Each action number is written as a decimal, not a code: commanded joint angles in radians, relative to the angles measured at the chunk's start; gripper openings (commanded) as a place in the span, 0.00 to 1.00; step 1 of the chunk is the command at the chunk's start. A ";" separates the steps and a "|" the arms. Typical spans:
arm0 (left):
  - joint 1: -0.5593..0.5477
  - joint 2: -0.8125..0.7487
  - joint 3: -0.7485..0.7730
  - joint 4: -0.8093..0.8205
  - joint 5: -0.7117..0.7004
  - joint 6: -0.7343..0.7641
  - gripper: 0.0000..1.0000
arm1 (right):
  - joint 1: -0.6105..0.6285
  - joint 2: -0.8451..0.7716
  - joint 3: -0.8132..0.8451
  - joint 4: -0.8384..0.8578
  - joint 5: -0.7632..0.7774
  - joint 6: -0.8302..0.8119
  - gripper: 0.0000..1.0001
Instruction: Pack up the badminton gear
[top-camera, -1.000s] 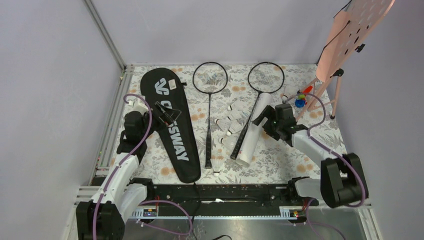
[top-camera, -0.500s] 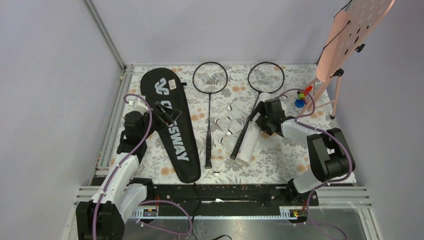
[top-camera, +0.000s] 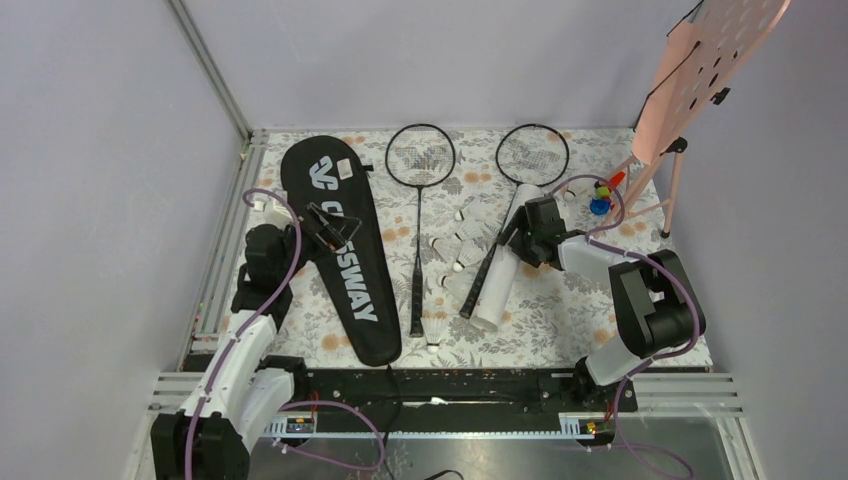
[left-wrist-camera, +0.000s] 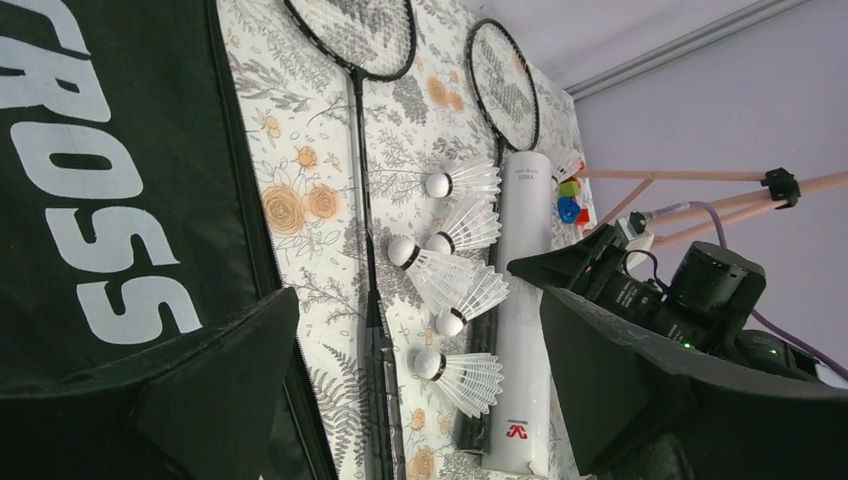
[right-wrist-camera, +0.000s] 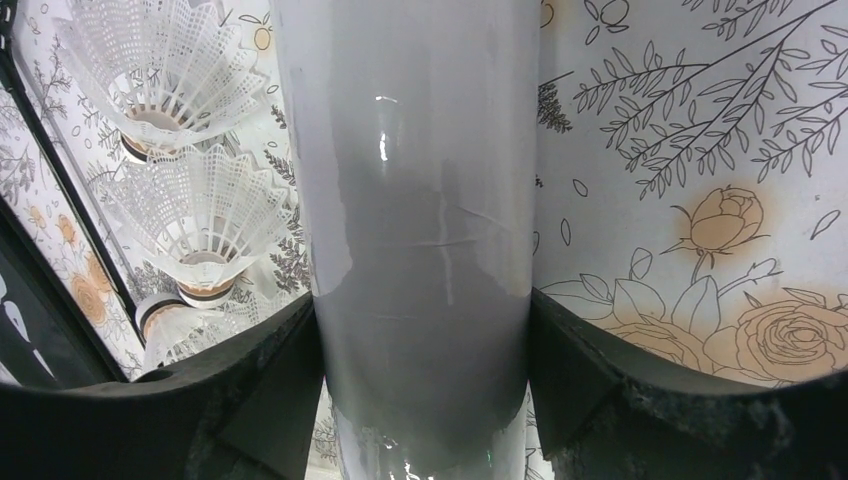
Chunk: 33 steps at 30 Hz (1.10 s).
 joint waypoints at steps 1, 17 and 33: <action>-0.002 -0.065 0.000 0.010 -0.007 -0.001 0.99 | 0.010 -0.054 0.002 -0.020 0.003 -0.043 0.66; -0.207 -0.243 -0.055 0.312 0.384 0.346 0.99 | 0.008 -0.454 0.128 -0.477 -0.767 -0.072 0.55; -0.901 0.013 0.363 -0.317 0.282 1.682 0.99 | 0.010 -0.376 0.116 -0.432 -1.110 0.061 0.55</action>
